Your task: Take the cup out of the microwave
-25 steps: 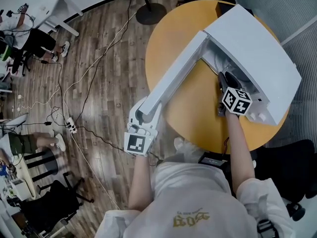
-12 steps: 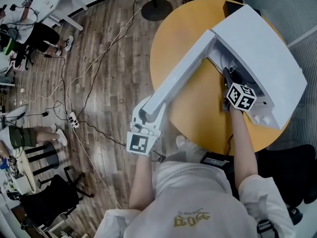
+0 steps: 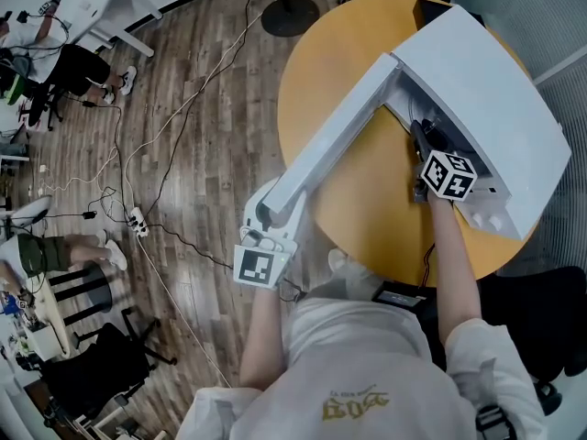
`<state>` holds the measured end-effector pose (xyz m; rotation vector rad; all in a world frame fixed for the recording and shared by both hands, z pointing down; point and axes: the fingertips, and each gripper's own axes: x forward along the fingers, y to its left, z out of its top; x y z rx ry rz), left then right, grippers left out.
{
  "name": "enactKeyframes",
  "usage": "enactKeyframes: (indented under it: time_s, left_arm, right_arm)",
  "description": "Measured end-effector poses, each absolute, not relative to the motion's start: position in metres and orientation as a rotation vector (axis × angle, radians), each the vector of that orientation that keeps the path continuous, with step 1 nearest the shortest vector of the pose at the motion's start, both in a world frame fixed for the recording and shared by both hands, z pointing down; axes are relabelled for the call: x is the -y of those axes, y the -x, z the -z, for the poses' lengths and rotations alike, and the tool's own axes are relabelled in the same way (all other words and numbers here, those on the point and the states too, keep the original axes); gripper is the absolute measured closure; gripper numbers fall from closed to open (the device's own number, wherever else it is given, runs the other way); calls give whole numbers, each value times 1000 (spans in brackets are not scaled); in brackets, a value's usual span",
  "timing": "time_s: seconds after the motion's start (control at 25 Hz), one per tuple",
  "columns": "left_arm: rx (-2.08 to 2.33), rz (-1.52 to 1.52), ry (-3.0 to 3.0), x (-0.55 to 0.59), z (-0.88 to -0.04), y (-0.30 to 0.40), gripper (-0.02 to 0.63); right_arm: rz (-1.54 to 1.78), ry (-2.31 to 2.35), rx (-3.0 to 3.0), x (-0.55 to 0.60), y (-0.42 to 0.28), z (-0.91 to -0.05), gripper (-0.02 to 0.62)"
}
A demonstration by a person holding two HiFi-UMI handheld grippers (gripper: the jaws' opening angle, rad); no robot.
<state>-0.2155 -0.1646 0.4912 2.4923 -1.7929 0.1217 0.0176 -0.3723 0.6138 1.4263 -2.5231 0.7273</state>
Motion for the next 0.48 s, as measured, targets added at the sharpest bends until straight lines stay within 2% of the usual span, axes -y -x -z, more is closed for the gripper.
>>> enactKeyframes:
  time_s: [0.24, 0.48]
  left_arm:
    - [1792, -118, -2496, 161, -491, 216, 430]
    - [1792, -114, -2492, 161, -493, 216, 430]
  right_arm:
    - [-678, -1461, 2494, 371, -23, -616, 540]
    - [-529, -1390, 2498, 370, -20, -616, 552]
